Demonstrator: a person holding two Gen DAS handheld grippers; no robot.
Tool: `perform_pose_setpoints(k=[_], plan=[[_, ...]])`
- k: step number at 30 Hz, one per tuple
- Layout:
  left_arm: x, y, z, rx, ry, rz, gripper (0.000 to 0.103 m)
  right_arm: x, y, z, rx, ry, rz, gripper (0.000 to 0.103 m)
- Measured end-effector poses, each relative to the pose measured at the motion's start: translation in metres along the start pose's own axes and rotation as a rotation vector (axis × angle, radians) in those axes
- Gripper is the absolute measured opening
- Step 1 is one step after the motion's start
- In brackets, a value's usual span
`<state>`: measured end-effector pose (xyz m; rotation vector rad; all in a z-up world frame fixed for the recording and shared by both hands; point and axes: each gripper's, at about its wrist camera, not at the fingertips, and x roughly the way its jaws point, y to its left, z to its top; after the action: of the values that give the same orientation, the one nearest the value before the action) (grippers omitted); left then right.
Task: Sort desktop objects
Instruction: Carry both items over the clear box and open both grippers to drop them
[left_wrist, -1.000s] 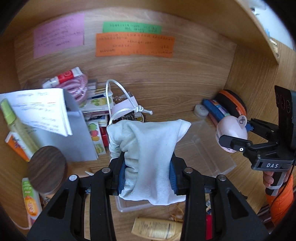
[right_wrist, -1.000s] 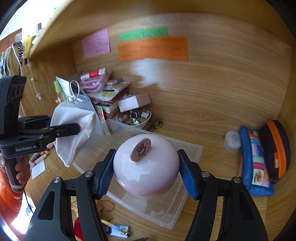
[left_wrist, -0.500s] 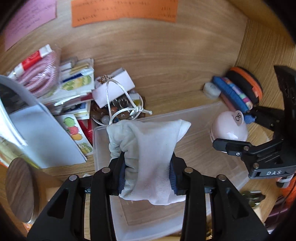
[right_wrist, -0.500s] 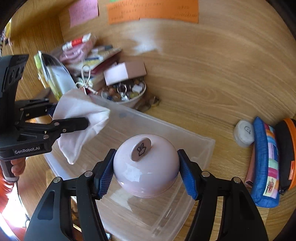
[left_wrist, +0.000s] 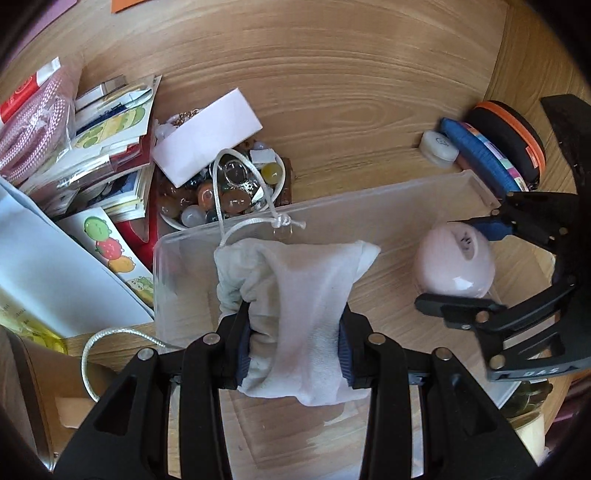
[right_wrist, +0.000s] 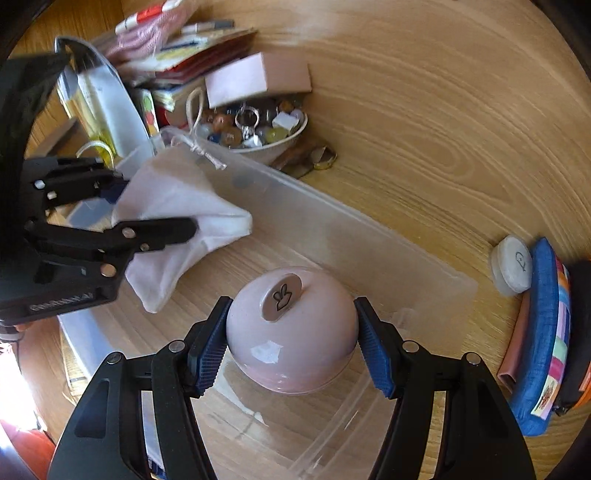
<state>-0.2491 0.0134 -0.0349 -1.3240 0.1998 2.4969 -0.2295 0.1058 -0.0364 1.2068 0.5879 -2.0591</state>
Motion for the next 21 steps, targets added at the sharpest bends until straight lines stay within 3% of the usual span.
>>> perform_pose_setpoints(k=[8,12,21], plan=[[0.003,0.004,0.002,0.002,0.037,0.003,0.039,0.006,0.012,0.001,-0.072,0.062,-0.054,0.062],[0.002,-0.001,0.001,0.028,0.037,0.016,0.046,0.007,0.018,0.000,-0.104,0.085,-0.069,0.061],[-0.024,0.004,-0.003,0.033,-0.012,0.061,0.059,-0.021,0.023,0.001,-0.096,0.033,-0.090,0.062]])
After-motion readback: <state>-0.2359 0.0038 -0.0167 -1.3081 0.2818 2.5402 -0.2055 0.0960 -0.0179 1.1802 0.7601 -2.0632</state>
